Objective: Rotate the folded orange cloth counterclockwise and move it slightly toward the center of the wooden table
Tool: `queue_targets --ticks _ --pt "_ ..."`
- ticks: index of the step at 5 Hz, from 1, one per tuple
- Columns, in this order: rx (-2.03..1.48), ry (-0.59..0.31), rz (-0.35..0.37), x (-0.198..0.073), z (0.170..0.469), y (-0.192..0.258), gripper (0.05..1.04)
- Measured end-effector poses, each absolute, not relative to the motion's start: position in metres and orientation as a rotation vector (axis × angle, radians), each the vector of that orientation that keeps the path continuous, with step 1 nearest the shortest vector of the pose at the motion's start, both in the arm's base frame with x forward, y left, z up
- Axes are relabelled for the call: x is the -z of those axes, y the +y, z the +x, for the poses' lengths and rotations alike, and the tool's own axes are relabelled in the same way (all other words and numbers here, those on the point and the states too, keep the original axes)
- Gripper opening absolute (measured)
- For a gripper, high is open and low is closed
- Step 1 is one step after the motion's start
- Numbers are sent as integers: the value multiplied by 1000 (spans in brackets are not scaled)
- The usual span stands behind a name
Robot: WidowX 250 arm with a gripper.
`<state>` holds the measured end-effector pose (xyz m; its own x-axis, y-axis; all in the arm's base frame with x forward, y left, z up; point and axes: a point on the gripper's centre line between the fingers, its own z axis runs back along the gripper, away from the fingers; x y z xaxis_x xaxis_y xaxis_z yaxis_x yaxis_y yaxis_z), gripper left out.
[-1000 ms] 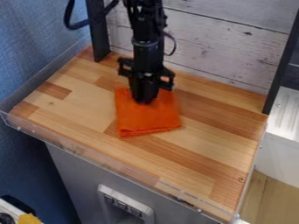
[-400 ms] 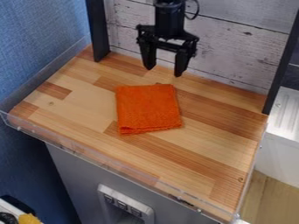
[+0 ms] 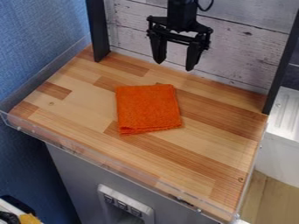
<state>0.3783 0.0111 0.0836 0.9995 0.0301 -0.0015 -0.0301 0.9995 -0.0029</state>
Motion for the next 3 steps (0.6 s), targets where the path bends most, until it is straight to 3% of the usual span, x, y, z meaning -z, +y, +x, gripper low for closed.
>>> queue_targets --ticks 3 --pt "-19 2 15 -91 385 9 998"
